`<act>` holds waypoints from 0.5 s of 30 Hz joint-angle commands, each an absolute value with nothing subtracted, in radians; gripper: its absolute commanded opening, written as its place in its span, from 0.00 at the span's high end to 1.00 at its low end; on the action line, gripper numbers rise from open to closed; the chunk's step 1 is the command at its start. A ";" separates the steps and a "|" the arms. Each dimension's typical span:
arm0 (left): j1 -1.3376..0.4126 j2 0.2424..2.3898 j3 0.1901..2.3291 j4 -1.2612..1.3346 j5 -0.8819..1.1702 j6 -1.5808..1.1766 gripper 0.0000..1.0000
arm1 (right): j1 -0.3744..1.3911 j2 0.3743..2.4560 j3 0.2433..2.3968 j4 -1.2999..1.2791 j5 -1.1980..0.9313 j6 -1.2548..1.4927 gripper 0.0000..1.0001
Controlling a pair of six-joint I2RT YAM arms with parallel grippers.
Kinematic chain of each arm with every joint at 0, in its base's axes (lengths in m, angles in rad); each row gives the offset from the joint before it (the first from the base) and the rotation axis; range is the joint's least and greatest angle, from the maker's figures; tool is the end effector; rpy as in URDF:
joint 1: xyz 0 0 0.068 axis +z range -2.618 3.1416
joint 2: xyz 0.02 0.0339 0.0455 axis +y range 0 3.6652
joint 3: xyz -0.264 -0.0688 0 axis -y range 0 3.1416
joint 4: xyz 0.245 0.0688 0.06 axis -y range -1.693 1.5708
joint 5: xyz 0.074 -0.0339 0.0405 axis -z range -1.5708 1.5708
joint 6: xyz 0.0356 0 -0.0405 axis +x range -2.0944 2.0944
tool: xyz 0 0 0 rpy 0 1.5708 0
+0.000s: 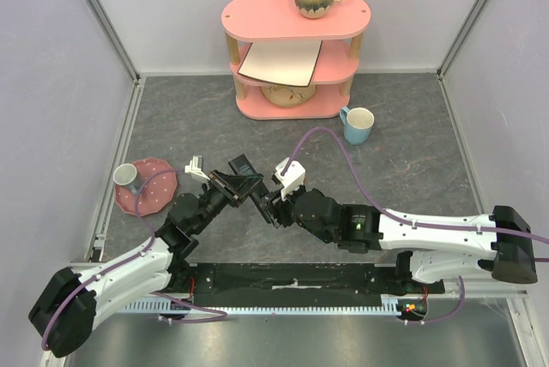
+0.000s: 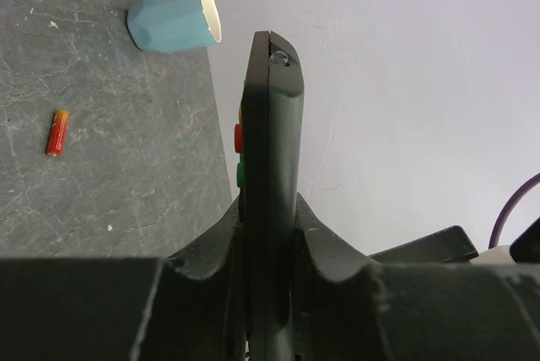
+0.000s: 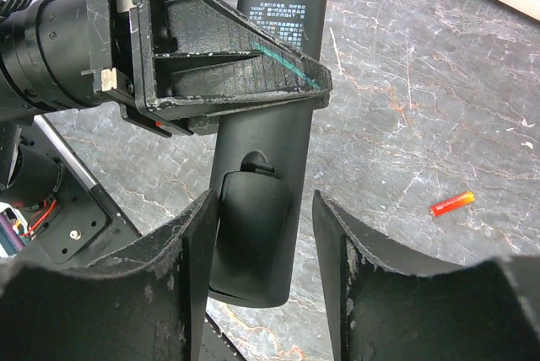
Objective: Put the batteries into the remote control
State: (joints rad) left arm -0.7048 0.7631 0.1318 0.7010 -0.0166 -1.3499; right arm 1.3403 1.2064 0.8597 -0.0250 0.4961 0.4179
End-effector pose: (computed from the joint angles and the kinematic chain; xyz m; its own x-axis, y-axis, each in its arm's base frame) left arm 0.1312 -0.1108 0.2074 -0.6081 -0.7635 -0.2174 0.1909 0.1252 -0.9736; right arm 0.0793 0.2637 0.2951 -0.3822 -0.0664 -0.9217 -0.6562 0.7217 0.2201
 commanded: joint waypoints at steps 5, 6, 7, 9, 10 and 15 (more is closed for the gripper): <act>-0.712 0.749 0.150 0.813 -0.014 -1.381 0.98 | 1.350 1.212 0.923 -0.051 0.531 0.400 0.37; -0.710 0.747 0.149 0.813 -0.014 -1.381 0.98 | 1.348 1.213 0.926 -0.051 0.531 0.400 0.36; -0.710 0.747 0.149 0.813 -0.014 -1.381 0.98 | 1.348 1.215 0.930 -0.051 0.532 0.396 0.34; -0.712 0.747 0.146 0.815 -0.014 -1.381 0.98 | 1.347 1.219 0.939 -0.051 0.532 0.393 0.32; -0.712 0.747 0.146 0.815 -0.014 -1.381 0.98 | 1.348 1.221 0.942 -0.051 0.532 0.393 0.30; -0.710 0.746 0.141 0.815 -0.012 -1.381 0.98 | 1.348 1.226 0.962 -0.051 0.543 0.390 0.26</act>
State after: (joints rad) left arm -0.7048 0.7605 0.1318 0.7433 -0.0162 -1.3510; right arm 1.3403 1.2240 0.9054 -0.0628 0.5076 0.4023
